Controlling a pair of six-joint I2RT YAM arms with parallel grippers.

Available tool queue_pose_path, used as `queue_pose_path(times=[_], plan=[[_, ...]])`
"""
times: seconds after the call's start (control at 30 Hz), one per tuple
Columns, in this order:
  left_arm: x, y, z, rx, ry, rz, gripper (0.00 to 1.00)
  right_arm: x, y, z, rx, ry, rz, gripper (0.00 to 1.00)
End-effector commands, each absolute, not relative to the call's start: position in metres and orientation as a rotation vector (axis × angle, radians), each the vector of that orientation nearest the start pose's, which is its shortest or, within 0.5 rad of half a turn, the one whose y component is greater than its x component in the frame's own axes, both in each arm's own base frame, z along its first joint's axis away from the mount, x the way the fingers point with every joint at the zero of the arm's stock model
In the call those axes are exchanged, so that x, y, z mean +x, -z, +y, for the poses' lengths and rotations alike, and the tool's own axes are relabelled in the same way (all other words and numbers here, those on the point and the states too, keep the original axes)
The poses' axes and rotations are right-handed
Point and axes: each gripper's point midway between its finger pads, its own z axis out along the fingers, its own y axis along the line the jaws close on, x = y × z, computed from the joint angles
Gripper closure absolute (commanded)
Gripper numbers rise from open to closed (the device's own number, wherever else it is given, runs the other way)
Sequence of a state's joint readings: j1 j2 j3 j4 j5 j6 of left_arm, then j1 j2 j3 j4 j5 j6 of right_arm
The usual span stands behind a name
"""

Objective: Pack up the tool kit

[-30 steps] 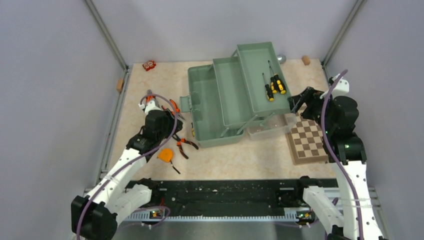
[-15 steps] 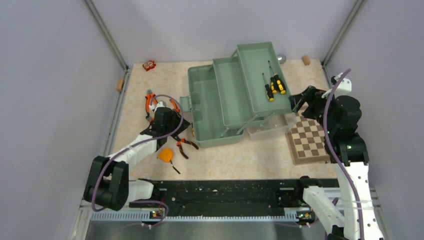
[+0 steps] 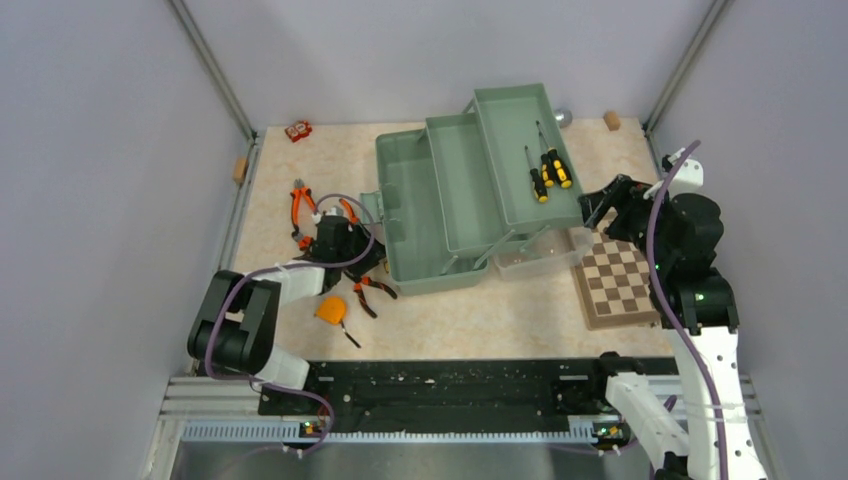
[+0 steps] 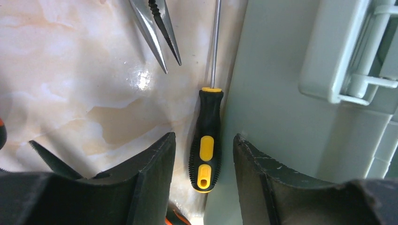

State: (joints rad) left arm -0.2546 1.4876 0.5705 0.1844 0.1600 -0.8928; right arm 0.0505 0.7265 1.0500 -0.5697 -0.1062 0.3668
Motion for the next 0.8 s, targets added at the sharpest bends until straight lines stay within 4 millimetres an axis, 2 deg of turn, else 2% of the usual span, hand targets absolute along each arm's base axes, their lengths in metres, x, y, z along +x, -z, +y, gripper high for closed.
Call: queue_pose_path(times=[0.0,0.27,0.47,0.57,0.67,0.77], plan=[[0.338,-0.041,-0.159,-0.643,0.817,2.314,0.47,0.261,-0.352,0.045,0.195,-0.380,1.749,0.20],[0.323,-0.024,-0.150,-0.696,0.743,2.376,0.61,0.264,-0.350,0.046,0.195,-0.383,1.750,0.20],[0.310,-0.029,-0.112,-0.705,0.464,2.396,0.68,0.265,-0.349,0.046,0.199,-0.383,1.748,0.20],[0.308,-0.039,-0.095,-0.689,0.355,2.370,0.71,0.266,-0.348,0.046,0.201,-0.383,1.748,0.20],[0.306,-0.046,-0.091,-0.660,0.333,2.361,0.70,0.266,-0.348,0.046,0.201,-0.384,1.745,0.20],[0.308,-0.052,-0.096,-0.633,0.364,2.358,0.63,0.267,-0.348,0.046,0.202,-0.384,1.744,0.20]])
